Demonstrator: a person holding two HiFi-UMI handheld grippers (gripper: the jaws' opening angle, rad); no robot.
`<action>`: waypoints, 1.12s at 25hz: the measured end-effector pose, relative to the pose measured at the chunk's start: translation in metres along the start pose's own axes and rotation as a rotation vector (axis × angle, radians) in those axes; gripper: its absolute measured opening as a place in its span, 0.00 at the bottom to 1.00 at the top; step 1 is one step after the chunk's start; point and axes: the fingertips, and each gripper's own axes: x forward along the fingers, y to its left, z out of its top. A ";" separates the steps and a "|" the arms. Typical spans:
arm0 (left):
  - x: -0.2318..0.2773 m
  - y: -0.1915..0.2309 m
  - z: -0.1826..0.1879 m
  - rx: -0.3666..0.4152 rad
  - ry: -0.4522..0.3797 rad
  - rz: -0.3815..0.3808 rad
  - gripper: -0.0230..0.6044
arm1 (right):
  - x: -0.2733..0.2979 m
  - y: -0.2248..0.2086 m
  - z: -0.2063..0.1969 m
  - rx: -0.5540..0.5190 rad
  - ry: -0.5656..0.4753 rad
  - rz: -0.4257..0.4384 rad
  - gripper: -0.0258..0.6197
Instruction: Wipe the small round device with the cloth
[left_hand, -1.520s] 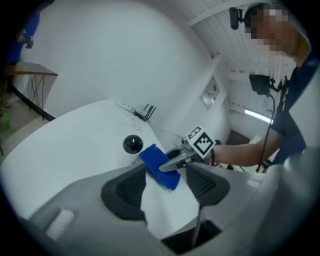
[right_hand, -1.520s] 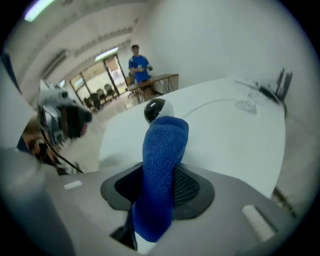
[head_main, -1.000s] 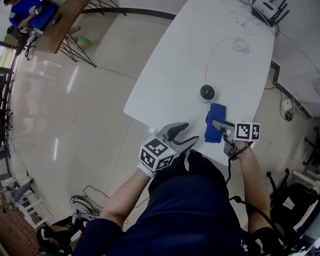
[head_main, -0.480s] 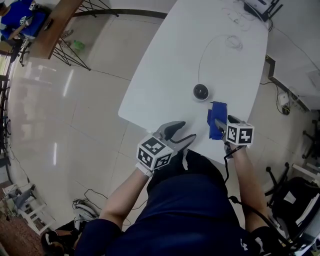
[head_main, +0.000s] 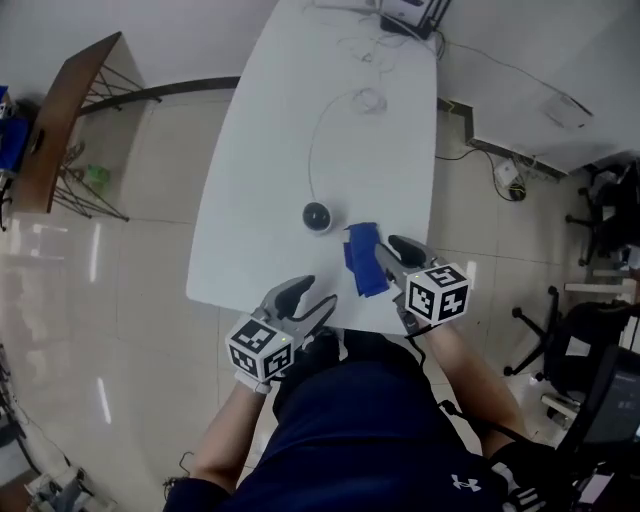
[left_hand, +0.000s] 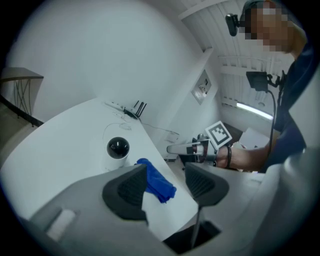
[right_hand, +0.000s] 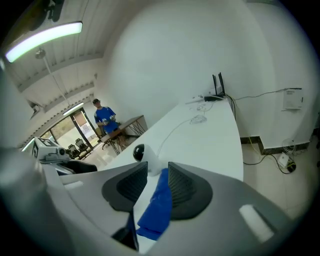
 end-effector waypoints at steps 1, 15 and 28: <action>0.004 -0.007 0.005 0.006 -0.014 -0.006 0.41 | -0.008 0.006 0.007 -0.003 -0.036 0.021 0.22; 0.076 -0.087 0.092 0.269 -0.129 -0.099 0.04 | -0.130 0.026 0.068 -0.058 -0.460 -0.020 0.06; 0.111 -0.133 0.096 0.324 -0.108 -0.193 0.04 | -0.178 -0.002 0.056 -0.056 -0.516 -0.160 0.06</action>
